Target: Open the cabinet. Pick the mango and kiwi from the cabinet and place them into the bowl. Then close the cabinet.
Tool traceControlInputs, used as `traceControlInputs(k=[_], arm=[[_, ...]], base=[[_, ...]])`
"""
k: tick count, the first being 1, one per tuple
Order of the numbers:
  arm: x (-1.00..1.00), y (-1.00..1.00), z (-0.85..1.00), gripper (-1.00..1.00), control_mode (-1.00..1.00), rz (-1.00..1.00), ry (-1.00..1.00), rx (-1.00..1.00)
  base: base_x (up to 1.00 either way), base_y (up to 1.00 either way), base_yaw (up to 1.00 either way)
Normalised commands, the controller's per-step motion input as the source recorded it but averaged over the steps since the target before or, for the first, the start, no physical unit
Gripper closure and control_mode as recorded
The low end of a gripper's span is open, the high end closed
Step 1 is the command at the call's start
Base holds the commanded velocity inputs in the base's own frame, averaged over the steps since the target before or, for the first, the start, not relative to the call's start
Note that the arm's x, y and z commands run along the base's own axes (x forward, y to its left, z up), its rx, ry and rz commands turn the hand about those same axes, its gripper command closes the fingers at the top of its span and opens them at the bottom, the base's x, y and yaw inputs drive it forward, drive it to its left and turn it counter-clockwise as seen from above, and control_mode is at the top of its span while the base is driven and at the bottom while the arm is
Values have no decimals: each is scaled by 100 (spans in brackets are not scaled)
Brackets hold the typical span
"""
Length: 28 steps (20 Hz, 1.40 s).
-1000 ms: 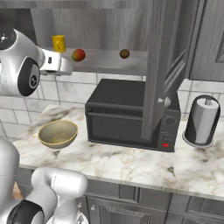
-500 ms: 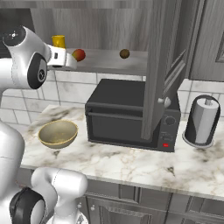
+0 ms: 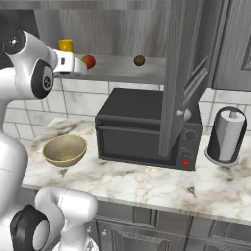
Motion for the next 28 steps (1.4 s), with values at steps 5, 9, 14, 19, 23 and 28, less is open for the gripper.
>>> traceControlInputs(k=[5, 9, 14, 19, 23, 28], arm=[[23, 0, 6, -100, -100, -3, 0, -1], [21, 0, 3, -100, -100, -3, 0, -1], [25, 0, 0, -100, -100, -1, 0, 0], [19, 0, 0, -100, -100, 0, 0, 0], [24, 0, 0, -100, -100, 0, 0, 0], [20, 0, 0, -100, -100, 0, 0, 0]], base=[[0, 0, 0], [0, 0, 0], [0, 0, 0], [0, 0, 0], [0, 0, 0], [0, 0, 0]])
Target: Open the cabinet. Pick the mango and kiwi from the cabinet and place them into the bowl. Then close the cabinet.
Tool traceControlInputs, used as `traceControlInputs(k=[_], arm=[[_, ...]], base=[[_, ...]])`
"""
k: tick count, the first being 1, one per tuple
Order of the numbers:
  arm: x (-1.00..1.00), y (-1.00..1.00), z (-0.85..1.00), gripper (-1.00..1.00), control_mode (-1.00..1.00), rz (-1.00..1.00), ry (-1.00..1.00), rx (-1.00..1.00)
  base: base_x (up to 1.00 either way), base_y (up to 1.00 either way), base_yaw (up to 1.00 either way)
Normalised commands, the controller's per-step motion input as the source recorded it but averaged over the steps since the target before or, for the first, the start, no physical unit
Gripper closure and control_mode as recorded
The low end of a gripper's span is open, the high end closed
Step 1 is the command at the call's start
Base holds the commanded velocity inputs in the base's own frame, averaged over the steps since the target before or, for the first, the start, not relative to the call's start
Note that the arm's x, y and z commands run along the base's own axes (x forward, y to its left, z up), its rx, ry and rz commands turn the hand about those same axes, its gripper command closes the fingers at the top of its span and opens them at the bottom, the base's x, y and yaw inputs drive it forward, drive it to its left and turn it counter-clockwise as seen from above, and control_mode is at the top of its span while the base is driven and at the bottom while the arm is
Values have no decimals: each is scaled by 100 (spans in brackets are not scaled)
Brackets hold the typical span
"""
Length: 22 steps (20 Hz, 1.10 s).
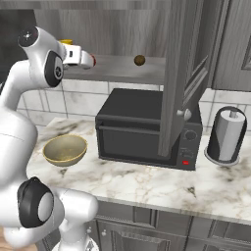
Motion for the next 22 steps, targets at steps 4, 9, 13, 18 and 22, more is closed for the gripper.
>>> traceControlInputs(k=[4, 9, 13, 18, 22], arm=[[23, 1, 0, -100, -100, 0, 0, 0], [28, 4, 0, -100, -100, 0, 0, 0], [31, 9, 0, -100, -100, 0, 0, 0], [32, 7, 0, -100, -100, 0, 0, 0], [37, 2, -3, -100, -100, -2, 0, 0]], base=[[0, 0, 0], [0, 0, 0], [0, 0, 0], [0, 0, 0], [0, 0, 0]])
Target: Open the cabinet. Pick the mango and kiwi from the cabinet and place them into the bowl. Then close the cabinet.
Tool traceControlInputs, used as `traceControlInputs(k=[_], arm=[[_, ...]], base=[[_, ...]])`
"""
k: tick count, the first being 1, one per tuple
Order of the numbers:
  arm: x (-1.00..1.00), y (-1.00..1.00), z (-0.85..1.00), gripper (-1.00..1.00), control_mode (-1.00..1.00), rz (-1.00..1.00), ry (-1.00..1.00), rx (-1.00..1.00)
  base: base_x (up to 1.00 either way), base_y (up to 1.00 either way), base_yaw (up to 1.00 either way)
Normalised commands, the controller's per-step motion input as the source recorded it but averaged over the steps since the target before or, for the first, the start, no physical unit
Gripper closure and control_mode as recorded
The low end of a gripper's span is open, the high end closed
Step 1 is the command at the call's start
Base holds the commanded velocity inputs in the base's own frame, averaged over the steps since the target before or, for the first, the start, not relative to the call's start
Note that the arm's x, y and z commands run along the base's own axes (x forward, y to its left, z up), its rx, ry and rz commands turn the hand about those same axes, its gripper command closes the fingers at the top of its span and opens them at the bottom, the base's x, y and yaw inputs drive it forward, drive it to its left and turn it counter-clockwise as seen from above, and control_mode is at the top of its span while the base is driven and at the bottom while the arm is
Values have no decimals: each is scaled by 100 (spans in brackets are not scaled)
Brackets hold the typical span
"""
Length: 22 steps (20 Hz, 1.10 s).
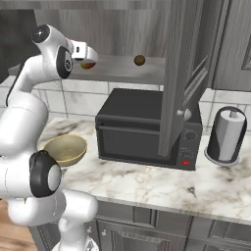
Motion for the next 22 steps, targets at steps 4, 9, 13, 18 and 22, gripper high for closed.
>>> traceControlInputs(k=[4, 9, 13, 18, 22], arm=[[41, 0, -8, -100, -100, -2, 0, 0], [41, 0, -11, -100, -100, -2, 1, 0], [39, 3, -9, -100, -100, -1, 4, 0], [38, 2, -6, -100, -100, -1, 6, 0], [36, 2, -4, -100, -100, -2, 3, 0]], base=[[0, 0, 0], [0, 0, 0], [0, 0, 0], [0, 0, 0], [0, 0, 0]])
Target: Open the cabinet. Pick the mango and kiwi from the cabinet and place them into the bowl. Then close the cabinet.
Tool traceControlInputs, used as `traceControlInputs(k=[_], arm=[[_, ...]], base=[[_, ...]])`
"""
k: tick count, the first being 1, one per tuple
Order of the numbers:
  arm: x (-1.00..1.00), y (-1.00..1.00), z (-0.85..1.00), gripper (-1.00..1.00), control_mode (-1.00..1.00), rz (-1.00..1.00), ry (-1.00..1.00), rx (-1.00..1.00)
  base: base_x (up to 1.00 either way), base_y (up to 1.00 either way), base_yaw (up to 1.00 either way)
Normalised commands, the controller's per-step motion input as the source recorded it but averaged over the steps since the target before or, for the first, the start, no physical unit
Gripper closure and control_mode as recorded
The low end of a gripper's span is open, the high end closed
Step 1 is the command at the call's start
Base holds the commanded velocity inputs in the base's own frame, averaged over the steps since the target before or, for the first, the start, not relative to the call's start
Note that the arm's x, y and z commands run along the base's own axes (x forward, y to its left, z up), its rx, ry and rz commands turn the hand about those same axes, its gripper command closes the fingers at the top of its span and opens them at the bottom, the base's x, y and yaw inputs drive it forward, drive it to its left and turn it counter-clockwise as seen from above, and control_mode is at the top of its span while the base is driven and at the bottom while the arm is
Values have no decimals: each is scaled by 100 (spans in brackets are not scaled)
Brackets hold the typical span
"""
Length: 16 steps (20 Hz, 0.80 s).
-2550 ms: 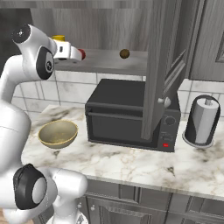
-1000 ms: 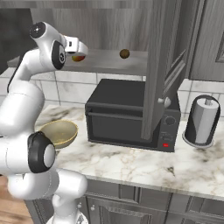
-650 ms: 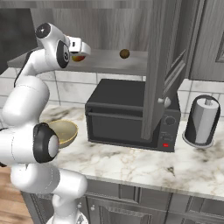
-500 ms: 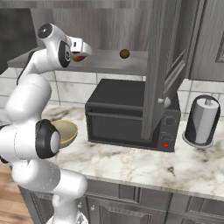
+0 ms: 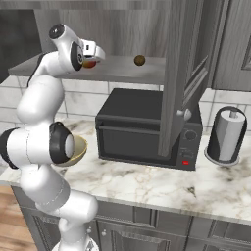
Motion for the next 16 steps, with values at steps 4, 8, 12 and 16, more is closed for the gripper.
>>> traceControlInputs(k=[4, 8, 12, 16], arm=[[21, 0, -6, -100, -100, -3, 0, 0], [13, 0, -18, 100, -100, -4, 0, 0], [2, 0, -31, 100, -100, -5, 0, 0], [0, 0, -21, 100, -100, -4, 1, 0]], base=[[0, 0, 0], [0, 0, 0], [0, 0, 0], [0, 0, 0]])
